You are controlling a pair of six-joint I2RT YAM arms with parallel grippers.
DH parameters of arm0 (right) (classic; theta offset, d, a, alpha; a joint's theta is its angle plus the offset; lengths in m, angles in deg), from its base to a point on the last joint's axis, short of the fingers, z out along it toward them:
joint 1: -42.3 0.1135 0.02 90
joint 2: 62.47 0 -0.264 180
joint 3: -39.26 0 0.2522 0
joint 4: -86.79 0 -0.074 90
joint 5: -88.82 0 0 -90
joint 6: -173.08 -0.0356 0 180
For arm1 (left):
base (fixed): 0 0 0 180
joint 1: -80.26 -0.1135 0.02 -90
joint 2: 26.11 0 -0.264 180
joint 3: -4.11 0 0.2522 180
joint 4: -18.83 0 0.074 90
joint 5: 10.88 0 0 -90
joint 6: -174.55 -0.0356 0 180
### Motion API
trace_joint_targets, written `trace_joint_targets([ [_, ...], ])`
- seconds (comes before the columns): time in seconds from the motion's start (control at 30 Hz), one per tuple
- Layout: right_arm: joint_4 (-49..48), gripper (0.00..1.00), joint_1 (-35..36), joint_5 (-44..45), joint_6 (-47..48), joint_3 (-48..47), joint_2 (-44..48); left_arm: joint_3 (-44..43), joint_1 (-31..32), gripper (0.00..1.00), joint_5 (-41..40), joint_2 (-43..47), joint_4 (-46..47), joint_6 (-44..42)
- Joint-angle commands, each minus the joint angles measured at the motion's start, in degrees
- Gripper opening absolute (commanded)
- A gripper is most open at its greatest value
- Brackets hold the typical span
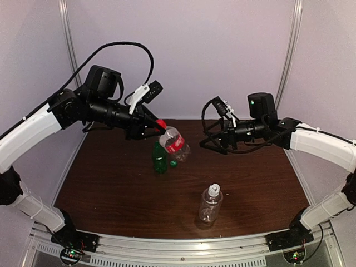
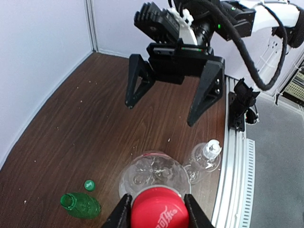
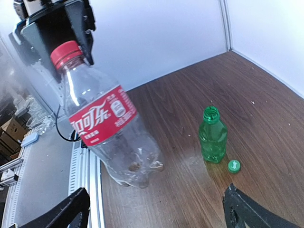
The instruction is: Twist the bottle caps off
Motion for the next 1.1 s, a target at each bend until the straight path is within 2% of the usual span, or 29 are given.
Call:
trace_joint_targets([
  [0.0, -1.6, 1.0, 0.4, -6.9, 0.6, -3.7, 2.3, -5.7, -2.2, 0.24, 8.7, -2.9, 1.5, 1.3],
  [0.37, 5.1, 1.0, 2.6, -7.3, 6.4, -11.8, -0.6, -16.4, -2.2, 0.24, 16.5, -11.3, 1.8, 3.2],
  [0.73, 8.6, 0.99, 4.7, -6.3, 8.7, -13.5, -3.7, -18.5, -2.2, 0.24, 20.2, -13.8, 4.8, 5.0],
  [0.9, 9.3, 0.88, 5.3, -6.9, 9.1, -14.3, -4.8, -18.5, -2.2, 0.24, 20.5, -14.1, 5.3, 5.1],
  [1.07, 9.6, 0.72, 5.4, -7.5, 9.5, -14.6, -5.3, -18.1, -2.2, 0.24, 20.6, -14.2, 5.6, 5.1],
])
